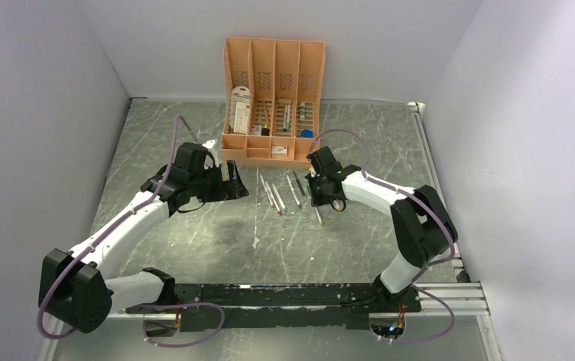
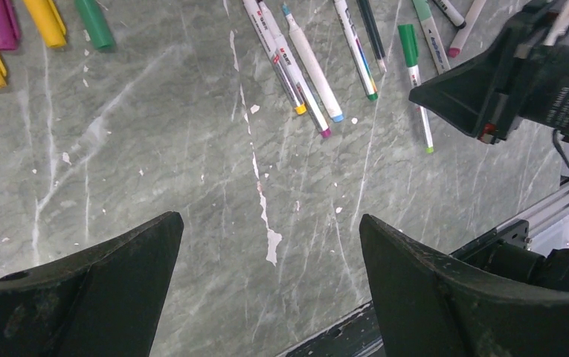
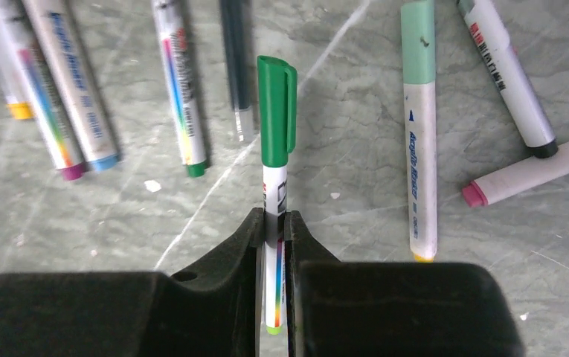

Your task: Open the pen caps

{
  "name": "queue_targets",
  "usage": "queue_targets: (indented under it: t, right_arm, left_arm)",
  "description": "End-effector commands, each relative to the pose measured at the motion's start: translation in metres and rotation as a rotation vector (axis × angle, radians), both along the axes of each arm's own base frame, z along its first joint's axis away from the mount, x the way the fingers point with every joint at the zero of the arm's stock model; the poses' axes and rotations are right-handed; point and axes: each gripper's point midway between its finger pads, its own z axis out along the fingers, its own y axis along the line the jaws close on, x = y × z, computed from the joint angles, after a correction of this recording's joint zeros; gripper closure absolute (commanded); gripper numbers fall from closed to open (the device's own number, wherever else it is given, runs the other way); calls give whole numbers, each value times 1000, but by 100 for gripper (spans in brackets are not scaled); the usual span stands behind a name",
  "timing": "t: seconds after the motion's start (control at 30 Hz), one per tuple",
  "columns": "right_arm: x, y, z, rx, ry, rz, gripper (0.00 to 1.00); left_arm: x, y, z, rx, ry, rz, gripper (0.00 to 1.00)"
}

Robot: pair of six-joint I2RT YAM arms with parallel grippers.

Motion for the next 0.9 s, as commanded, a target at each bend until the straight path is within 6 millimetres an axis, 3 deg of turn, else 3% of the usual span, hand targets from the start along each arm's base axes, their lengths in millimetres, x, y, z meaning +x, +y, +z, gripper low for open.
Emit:
queue_targets:
  t: [0.0, 0.33, 0.87]
  right_arm:
    - [4, 12, 38, 94, -84, 37, 100]
    - [-14, 31, 88, 298, -162, 100, 100]
    - [-43, 56, 127, 542, -175, 196, 100]
  left_arm:
    - [2, -9, 13, -69, -4, -9, 0]
    - [4, -16, 21, -115, -5, -7, 0]
    - [-6, -36, 34, -269, -22, -68, 0]
